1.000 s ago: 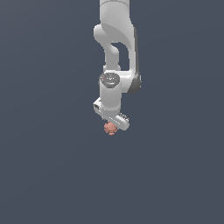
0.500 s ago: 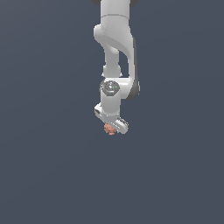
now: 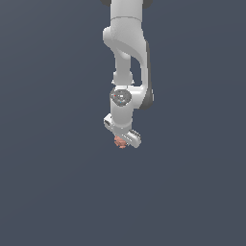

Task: Pick up the object and move it to a goal position.

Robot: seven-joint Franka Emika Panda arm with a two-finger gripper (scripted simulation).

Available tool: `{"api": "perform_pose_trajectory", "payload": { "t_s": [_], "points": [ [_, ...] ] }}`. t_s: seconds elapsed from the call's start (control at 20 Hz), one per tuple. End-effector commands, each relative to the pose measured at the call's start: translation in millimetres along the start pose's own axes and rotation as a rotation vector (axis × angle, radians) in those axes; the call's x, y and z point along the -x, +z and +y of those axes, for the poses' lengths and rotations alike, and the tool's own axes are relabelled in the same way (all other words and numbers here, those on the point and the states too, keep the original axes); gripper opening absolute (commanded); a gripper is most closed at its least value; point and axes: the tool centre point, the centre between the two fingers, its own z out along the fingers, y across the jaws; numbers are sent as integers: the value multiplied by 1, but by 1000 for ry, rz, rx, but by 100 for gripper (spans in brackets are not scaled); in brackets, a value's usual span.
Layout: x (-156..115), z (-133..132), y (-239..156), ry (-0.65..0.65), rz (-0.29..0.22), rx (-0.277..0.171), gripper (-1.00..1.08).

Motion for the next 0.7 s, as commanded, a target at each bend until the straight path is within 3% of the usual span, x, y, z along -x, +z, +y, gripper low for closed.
{"api": "perform_pose_trajectory", "payload": {
  "t_s": [0.0,0.3,0.65],
  "points": [
    [0,1,1,1,0,1,-100],
    [-5,0,-5,0,0,0,-100],
    [-28,-3,-29,0,0,0,-100]
  ]
}}
